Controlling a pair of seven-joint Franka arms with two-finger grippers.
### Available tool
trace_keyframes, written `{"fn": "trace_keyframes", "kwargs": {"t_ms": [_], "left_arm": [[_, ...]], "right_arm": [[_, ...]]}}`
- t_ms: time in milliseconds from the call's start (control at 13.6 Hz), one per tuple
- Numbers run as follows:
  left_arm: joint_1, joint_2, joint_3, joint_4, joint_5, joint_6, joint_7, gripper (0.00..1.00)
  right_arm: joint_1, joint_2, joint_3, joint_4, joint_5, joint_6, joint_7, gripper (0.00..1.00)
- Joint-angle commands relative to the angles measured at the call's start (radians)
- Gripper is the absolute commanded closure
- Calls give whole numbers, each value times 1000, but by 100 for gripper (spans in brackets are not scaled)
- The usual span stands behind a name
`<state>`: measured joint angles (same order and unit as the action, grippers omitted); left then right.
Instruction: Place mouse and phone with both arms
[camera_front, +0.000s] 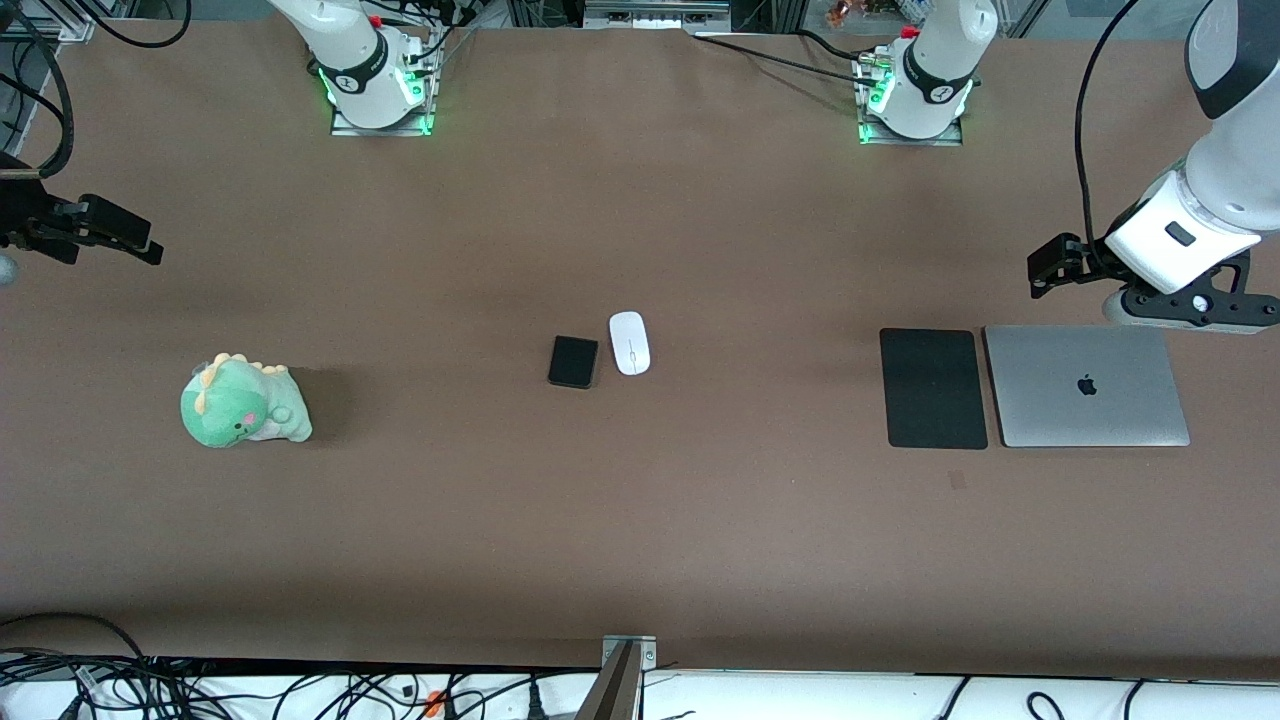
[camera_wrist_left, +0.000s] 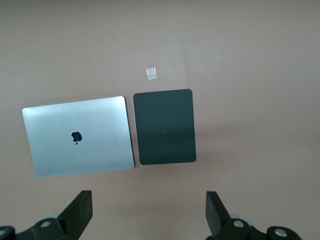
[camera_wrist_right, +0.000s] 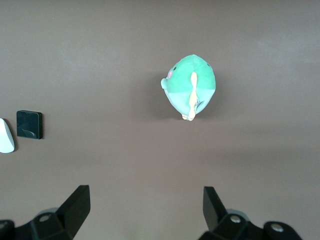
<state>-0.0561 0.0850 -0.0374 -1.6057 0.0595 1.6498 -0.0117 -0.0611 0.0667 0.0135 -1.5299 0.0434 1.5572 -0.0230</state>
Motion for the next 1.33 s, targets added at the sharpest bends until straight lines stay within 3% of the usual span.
{"fn": "trace_keyframes", "kwargs": {"t_ms": [0, 1253], "left_arm": [[9, -24, 1, -16, -6, -13, 10, 0], [4, -18, -4, 15, -7, -18, 19, 0]], "right_arm": [[-2, -19, 3, -1, 13, -20, -6, 0], [-2, -10, 5, -16, 10, -39, -5, 0]]}}
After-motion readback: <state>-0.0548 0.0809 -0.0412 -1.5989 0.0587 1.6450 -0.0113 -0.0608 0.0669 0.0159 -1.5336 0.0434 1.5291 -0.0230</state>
